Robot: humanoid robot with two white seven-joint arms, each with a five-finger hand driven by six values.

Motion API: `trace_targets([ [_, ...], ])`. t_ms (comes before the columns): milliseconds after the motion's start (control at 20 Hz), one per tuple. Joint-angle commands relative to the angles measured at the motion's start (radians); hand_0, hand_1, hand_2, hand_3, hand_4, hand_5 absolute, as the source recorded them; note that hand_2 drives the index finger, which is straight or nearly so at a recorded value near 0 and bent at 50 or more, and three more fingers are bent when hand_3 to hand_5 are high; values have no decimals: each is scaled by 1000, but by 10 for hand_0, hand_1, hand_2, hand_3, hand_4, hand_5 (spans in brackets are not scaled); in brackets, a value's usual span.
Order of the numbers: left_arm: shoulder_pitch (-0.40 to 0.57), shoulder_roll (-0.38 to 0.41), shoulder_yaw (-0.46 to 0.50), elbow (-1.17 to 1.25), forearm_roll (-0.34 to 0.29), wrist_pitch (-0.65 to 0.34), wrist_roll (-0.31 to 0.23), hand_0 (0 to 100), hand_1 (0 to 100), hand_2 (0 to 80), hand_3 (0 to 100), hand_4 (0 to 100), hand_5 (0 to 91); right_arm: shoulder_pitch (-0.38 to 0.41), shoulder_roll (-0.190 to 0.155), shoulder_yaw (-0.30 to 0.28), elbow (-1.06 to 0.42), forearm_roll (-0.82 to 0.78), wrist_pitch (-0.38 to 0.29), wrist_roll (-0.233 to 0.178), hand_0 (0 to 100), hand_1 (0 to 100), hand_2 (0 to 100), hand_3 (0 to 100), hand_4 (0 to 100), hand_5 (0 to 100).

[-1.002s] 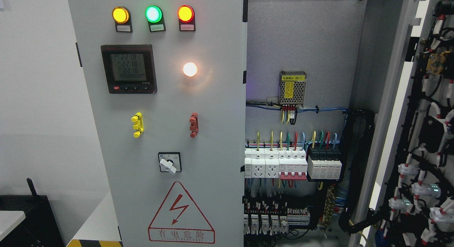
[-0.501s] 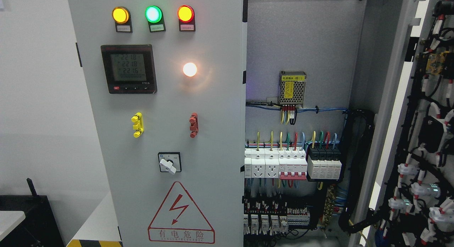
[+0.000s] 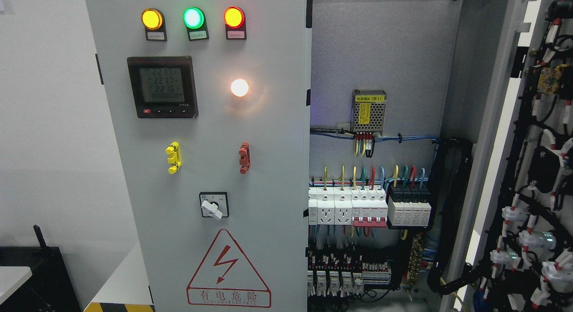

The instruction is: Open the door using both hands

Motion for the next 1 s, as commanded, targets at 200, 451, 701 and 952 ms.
trace_targets([
  [200, -15, -25, 7, 0, 21, 0, -1, 0, 0, 0, 0, 0, 0, 213, -139, 59, -594, -8, -116, 1, 383, 0, 0, 0, 0, 0],
  [451, -14, -25, 7, 0, 21, 0, -1, 0, 0, 0, 0, 0, 0, 227, -158, 103, -647, -8, -188, 1, 383, 0, 0, 0, 0, 0],
  [701, -15, -26, 6, 0, 21, 0, -1, 0, 0, 0, 0, 0, 0, 204, -159, 140, -684, -10, -294, 3, 382, 0, 0, 0, 0, 0],
  [952, -15, -26, 7, -1, 21, 0, -1, 0, 0, 0, 0, 0, 0, 190, -159, 156, -709, -10, -416, 3, 382, 0, 0, 0, 0, 0],
])
